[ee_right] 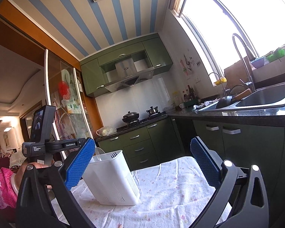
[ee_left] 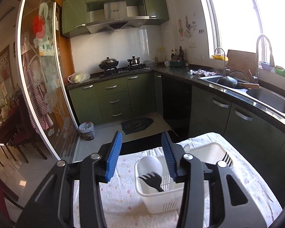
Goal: Organize utensils
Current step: 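Move both open grippers down to the wooden chopsticks on the cloth, then grasp a wooden chopstick with the left gripper while the right gripper grasps another chopstick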
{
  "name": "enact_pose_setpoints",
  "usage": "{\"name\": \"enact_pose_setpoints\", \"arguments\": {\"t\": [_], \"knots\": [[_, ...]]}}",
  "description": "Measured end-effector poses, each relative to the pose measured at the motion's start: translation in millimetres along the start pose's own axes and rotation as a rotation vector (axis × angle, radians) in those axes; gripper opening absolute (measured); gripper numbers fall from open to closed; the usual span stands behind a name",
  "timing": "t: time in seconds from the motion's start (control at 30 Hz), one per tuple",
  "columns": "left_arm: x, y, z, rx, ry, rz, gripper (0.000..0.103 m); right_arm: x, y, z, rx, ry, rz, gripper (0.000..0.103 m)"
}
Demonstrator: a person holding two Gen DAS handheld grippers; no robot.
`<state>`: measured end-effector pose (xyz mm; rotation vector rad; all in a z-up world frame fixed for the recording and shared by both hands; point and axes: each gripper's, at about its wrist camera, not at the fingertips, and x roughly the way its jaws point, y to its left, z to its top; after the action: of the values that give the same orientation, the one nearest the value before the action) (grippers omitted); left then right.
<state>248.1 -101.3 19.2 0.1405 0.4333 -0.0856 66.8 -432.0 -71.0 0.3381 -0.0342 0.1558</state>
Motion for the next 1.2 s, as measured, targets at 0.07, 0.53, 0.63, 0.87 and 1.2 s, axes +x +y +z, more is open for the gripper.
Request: {"name": "enact_pose_setpoints", "arguments": {"t": [0.07,0.53,0.63,0.87,1.2], "knots": [[-13.8,11.7,-3.6,-0.039,0.056,-0.005,0.047,4.8,0.7,-2.3,-0.003,0.022,0.004,0.099],[-42.8,64.7,-185.6,-0.318,1.061,-0.128,0.054,69.1,39.9,-28.1,-0.063,0.505,0.044,0.099],[-46.0,59.1,-201.8,-0.29,1.109,-0.092,0.042,77.9,45.4,-36.5,-0.041,0.638,0.052,0.099],[-46.3,50.4,-227.1,-0.285,1.168,-0.04,0.033,77.4,57.6,-45.4,-0.083,0.775,0.06,0.099],[-40.6,45.7,-228.9,-0.253,1.195,-0.023,0.008,109.6,66.4,-87.4,-0.086,1.21,0.106,0.085]]}}
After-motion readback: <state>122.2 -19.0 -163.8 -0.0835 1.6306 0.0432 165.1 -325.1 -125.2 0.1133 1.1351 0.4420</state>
